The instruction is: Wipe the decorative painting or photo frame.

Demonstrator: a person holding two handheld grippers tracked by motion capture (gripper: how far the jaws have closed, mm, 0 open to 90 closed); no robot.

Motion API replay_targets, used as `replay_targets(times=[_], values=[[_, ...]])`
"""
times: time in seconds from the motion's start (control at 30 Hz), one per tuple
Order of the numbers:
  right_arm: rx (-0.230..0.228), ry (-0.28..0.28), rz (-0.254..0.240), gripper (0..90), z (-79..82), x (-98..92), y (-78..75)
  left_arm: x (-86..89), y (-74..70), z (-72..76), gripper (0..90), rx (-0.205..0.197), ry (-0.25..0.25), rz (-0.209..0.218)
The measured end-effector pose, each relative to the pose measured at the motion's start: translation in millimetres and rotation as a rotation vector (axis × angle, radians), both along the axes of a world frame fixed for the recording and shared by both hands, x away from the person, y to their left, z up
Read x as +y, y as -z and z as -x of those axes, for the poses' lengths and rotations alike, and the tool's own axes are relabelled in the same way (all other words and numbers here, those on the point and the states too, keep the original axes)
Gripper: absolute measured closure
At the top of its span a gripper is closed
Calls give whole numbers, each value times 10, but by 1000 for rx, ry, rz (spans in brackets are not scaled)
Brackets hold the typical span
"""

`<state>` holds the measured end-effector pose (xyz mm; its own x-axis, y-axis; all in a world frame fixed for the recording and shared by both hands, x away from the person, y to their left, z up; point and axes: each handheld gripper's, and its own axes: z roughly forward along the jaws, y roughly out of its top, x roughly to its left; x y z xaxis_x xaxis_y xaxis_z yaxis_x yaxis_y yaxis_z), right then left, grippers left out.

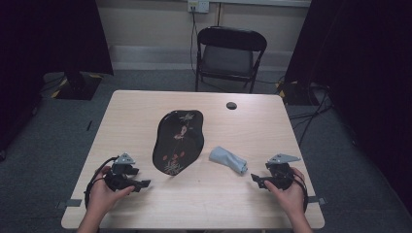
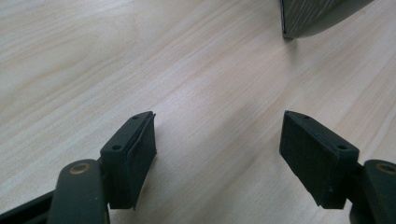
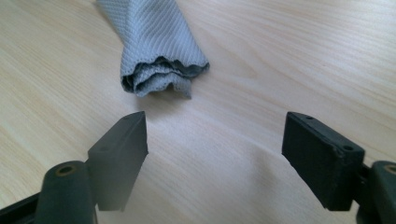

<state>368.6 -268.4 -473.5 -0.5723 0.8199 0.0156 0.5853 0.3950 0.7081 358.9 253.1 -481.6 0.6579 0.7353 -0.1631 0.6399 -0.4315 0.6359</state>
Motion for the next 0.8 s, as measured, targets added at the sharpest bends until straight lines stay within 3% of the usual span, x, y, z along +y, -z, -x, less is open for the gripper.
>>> replay_targets(times=[0.27, 0.37, 0.5, 0.6, 0.8], values=[[8, -31, 31, 172, 36, -74, 105, 26, 22, 5, 252, -22, 0, -18], [17, -29, 64, 161, 50, -106, 166, 34, 35, -3, 239, -40, 14, -30], [4, -17, 32, 153, 64, -142, 199, 54, 58, -8, 207, -70, 32, -42], [-14, -16, 15, 147, 83, -166, 223, 68, 81, 0, 180, -101, 76, -64], [-41, -21, -4, 142, 105, -202, 254, 99, 110, -5, 149, -122, 82, -47]])
